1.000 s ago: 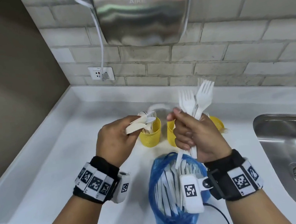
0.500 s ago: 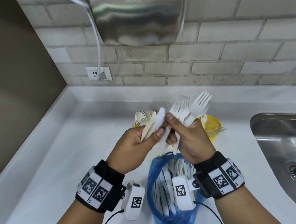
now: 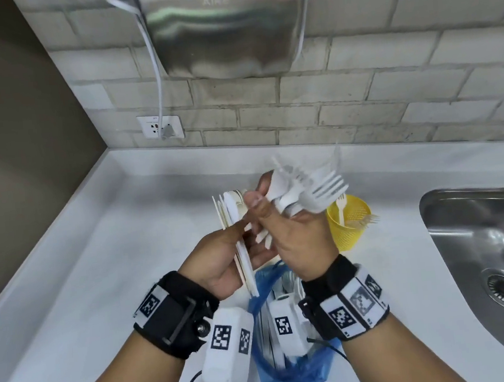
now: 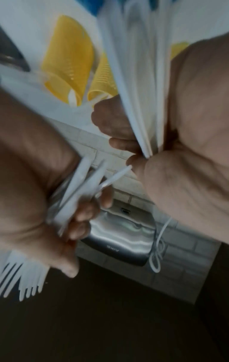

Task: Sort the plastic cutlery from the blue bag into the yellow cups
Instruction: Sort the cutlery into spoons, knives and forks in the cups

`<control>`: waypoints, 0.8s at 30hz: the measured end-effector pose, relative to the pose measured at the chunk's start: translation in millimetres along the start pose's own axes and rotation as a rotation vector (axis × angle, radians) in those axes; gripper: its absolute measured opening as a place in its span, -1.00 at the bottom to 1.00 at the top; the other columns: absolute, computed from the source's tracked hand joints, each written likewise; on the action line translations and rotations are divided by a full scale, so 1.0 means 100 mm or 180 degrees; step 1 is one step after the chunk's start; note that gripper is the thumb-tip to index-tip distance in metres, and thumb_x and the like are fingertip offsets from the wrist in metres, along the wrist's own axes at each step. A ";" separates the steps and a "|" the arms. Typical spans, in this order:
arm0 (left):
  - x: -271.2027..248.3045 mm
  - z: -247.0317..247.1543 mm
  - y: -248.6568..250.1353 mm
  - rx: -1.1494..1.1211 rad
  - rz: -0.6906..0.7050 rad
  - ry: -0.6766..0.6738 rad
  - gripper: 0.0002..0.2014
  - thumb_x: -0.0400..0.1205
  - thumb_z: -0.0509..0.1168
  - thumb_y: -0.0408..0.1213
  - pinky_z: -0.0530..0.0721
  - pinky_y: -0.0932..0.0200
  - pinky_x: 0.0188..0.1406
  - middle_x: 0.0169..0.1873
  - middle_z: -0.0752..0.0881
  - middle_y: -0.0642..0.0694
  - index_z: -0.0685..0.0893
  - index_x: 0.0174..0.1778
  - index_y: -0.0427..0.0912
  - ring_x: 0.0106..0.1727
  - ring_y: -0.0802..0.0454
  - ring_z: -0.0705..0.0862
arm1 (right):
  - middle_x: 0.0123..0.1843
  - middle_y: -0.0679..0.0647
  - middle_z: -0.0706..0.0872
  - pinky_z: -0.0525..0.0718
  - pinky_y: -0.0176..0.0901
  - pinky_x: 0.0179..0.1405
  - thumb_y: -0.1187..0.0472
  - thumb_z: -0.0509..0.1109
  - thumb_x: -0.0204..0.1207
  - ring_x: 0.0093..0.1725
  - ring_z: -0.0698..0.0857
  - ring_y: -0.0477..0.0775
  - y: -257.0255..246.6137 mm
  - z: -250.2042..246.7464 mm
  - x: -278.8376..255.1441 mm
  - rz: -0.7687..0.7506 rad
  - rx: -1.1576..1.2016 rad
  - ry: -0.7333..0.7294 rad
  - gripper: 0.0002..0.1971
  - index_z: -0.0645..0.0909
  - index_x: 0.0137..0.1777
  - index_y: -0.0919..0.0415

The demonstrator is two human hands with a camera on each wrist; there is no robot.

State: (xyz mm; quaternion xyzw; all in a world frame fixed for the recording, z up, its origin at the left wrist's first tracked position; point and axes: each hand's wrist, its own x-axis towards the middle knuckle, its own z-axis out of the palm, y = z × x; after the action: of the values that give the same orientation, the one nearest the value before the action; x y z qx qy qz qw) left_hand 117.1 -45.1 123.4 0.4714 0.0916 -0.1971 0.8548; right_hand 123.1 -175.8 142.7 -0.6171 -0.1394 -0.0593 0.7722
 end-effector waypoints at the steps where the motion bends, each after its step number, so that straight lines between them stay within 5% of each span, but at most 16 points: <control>1: 0.01 0.00 0.00 -0.0086 -0.0030 -0.0148 -0.59 0.66 0.35 -0.08 0.46 -0.21 0.60 0.47 0.60 -0.16 0.69 0.46 0.09 0.49 -0.15 0.60 | -0.22 0.00 0.78 0.74 0.00 -0.04 0.18 0.59 0.58 -0.19 0.77 0.03 0.02 0.02 -0.03 -0.0055 -0.0066 -0.0029 -0.89 0.71 -0.08 0.13; 4: 0.04 0.00 -0.04 -0.0289 -0.0141 -0.0318 -0.43 0.67 0.31 -0.02 0.26 -0.26 0.71 0.53 0.59 -0.26 0.52 0.61 -0.11 0.58 -0.22 0.52 | -0.28 0.04 0.79 0.76 -0.09 -0.03 0.28 0.57 0.60 -0.20 0.80 0.02 0.07 0.04 -0.06 -0.0044 -0.0237 -0.0045 -0.86 0.71 -0.19 0.21; 6: 0.07 -0.03 -0.09 -0.0296 -0.0181 -0.0344 -0.33 0.58 0.46 0.01 0.25 -0.31 0.71 0.55 0.53 -0.38 0.54 0.52 -0.30 0.61 -0.25 0.48 | -0.32 0.12 0.77 0.79 0.02 -0.07 0.21 0.54 0.63 -0.24 0.80 0.11 0.08 0.06 -0.05 -0.0006 -0.0284 0.0014 -0.81 0.69 -0.21 0.23; 8: 0.09 -0.03 -0.11 -0.0217 -0.0268 -0.0220 -0.30 0.46 0.61 -0.03 0.23 -0.34 0.70 0.62 0.35 -0.50 0.51 0.41 -0.28 0.58 -0.28 0.44 | -0.41 0.18 0.71 0.75 0.08 -0.18 0.15 0.51 0.66 -0.34 0.74 0.14 0.06 0.09 -0.04 0.0002 -0.0313 0.0146 -0.72 0.65 -0.27 0.20; 10: 0.09 -0.02 -0.12 -0.0247 -0.0367 -0.0083 -0.43 0.66 0.41 -0.11 0.30 -0.31 0.68 0.62 0.34 -0.50 0.51 0.48 -0.40 0.53 -0.33 0.47 | -0.41 0.04 0.68 0.68 -0.06 -0.23 0.13 0.52 0.63 -0.34 0.70 0.04 0.00 0.08 -0.03 -0.0098 -0.0278 0.0333 -0.73 0.62 -0.27 0.18; 13: 0.08 -0.02 -0.06 -0.0451 -0.0351 -0.0134 -0.59 0.84 0.09 -0.17 0.67 -0.09 0.40 0.44 0.65 -0.38 0.64 0.47 -0.31 0.32 -0.23 0.72 | -0.28 0.09 0.79 0.71 -0.20 -0.11 0.14 0.59 0.52 -0.21 0.79 -0.05 -0.07 0.03 -0.03 -0.0160 -0.0120 0.0354 -0.86 0.71 -0.16 0.16; 16: 0.05 0.04 0.03 -0.0439 -0.0260 -0.0255 -0.57 0.82 0.11 -0.14 0.58 -0.09 0.48 0.49 0.61 -0.33 0.58 0.55 -0.23 0.49 -0.23 0.61 | -0.18 0.03 0.86 0.76 -0.20 -0.02 0.35 0.64 0.49 -0.11 0.85 -0.05 -0.09 0.02 -0.06 -0.0165 -0.0165 0.0230 -0.88 0.75 -0.06 0.25; 19: 0.06 0.08 0.06 -0.0391 -0.0287 -0.0343 -0.51 0.77 0.17 -0.13 0.50 -0.10 0.56 0.56 0.52 -0.37 0.51 0.60 -0.28 0.64 -0.28 0.43 | -0.21 -0.09 0.87 0.74 -0.29 -0.06 0.42 0.63 0.49 -0.13 0.86 -0.11 -0.12 0.04 -0.08 -0.0196 -0.0155 0.0192 -0.81 0.76 -0.13 0.11; 24: 0.01 0.11 0.04 -0.0469 -0.0284 -0.0513 -0.54 0.77 0.14 -0.18 0.69 -0.02 0.37 0.46 0.64 -0.34 0.53 0.57 -0.28 0.41 -0.19 0.68 | -0.26 -0.18 0.83 0.71 -0.36 -0.10 0.43 0.64 0.46 -0.17 0.83 -0.18 -0.13 0.03 -0.08 -0.0200 -0.0308 0.0170 -0.71 0.71 -0.17 0.00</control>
State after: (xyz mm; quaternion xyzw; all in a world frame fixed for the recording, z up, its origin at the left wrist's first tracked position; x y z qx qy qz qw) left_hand 118.7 -52.7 131.9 0.3853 0.0577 -0.2649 0.8821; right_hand 111.4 -176.4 152.8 -0.6472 -0.1350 -0.1066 0.7427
